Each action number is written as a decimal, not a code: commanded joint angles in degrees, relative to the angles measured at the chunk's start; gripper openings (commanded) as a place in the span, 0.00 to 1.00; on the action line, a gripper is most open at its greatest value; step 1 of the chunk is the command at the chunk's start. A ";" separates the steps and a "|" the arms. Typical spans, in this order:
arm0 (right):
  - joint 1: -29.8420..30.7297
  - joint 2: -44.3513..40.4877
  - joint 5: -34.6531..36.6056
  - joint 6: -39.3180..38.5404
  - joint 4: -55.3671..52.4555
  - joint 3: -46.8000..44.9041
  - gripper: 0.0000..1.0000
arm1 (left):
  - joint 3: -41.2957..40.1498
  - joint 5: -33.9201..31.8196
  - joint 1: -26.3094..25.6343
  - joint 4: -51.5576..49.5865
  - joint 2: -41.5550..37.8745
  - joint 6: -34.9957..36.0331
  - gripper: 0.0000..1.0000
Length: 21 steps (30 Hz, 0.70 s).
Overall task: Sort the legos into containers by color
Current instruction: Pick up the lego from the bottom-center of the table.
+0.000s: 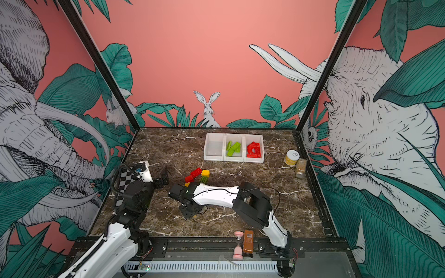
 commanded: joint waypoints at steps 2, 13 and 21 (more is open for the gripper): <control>0.21 0.06 1.24 -0.36 -1.19 0.48 0.27 | -0.99 -0.47 -0.08 0.09 -0.73 -0.37 0.99; -0.26 -6.92 -0.82 -0.11 5.81 -5.92 0.19 | -1.07 -0.31 -0.11 0.07 -0.81 -0.36 0.99; -4.45 -15.62 -3.18 -0.90 9.99 -11.83 0.18 | -1.00 0.23 -0.13 0.42 -0.33 -0.24 0.99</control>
